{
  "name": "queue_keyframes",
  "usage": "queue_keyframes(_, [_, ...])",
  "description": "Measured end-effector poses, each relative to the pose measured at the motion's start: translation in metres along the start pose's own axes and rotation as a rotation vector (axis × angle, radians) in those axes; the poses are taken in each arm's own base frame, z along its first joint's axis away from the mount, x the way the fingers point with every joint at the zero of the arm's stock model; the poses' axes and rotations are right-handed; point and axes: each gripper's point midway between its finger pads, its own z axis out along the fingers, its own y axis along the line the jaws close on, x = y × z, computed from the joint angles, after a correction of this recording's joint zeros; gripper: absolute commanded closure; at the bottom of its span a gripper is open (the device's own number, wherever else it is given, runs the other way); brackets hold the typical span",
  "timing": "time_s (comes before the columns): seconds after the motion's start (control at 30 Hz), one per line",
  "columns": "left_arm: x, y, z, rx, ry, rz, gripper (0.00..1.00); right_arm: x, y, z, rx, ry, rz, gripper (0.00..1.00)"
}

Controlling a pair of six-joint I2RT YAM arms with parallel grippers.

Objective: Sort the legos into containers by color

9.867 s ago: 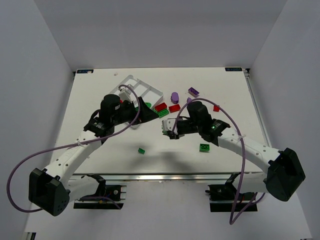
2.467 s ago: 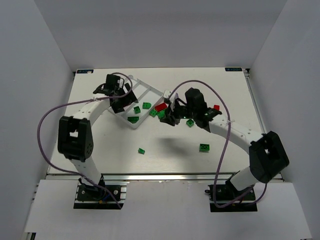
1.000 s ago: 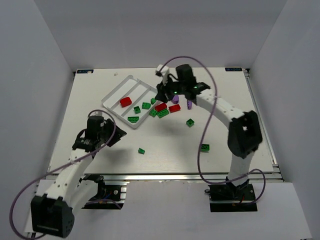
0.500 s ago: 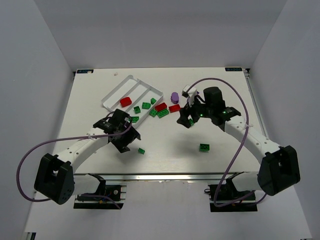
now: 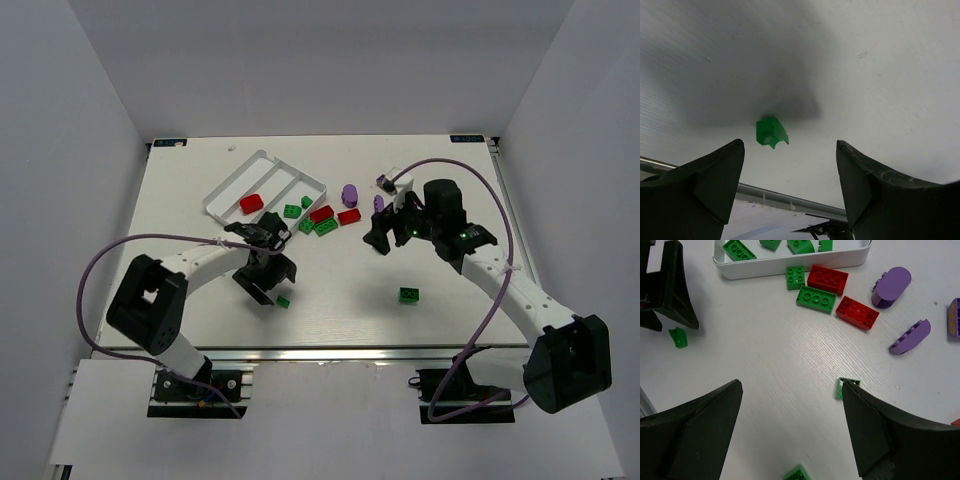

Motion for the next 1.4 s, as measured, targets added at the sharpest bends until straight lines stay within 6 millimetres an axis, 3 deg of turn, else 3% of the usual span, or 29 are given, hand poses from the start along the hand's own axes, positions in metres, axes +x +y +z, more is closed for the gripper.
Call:
queue_keyframes(0.2, [0.009, 0.009, 0.018, -0.09, 0.019, -0.012, 0.2, 0.002, -0.006, -0.008, 0.036, -0.018, 0.023, 0.15])
queue_keyframes(0.57, [0.009, 0.013, 0.027, -0.136, 0.012, -0.029, 0.43, 0.005, -0.01, -0.013, 0.055, -0.023, 0.047, 0.15])
queue_keyframes(0.77, [0.009, 0.013, 0.027, -0.141, 0.004, -0.041, 0.73, 0.008, -0.01, -0.013, 0.054, -0.018, 0.052, 0.16])
queue_keyframes(0.93, [0.008, 0.008, 0.022, -0.127, 0.001, -0.017, 0.91, 0.008, -0.011, -0.016, 0.067, -0.023, 0.045, 0.27])
queue_keyframes(0.97, [0.006, 0.002, 0.019, -0.114, -0.006, -0.002, 0.97, 0.008, -0.012, -0.018, 0.071, -0.027, 0.04, 0.3])
queue_keyframes(1.13, [-0.016, -0.051, -0.017, 0.024, -0.096, 0.127, 1.0, 0.008, -0.012, -0.025, 0.085, -0.042, 0.015, 0.47])
queue_keyframes(1.17, [-0.023, -0.069, -0.031, 0.072, -0.125, 0.145, 1.0, 0.008, -0.012, -0.026, 0.087, -0.042, 0.015, 0.53])
queue_keyframes(1.2, [-0.03, -0.08, -0.041, 0.1, -0.161, 0.171, 1.0, 0.008, -0.013, -0.027, 0.089, -0.043, 0.014, 0.68])
queue_keyframes(1.3, [-0.055, -0.108, -0.069, 0.15, -0.259, 0.228, 1.0, 0.009, -0.014, -0.027, 0.095, -0.042, 0.014, 0.9])
queue_keyframes(1.4, [-0.087, -0.129, -0.078, 0.153, -0.348, 0.26, 1.0, 0.018, -0.016, -0.027, 0.104, -0.025, 0.032, 0.88])
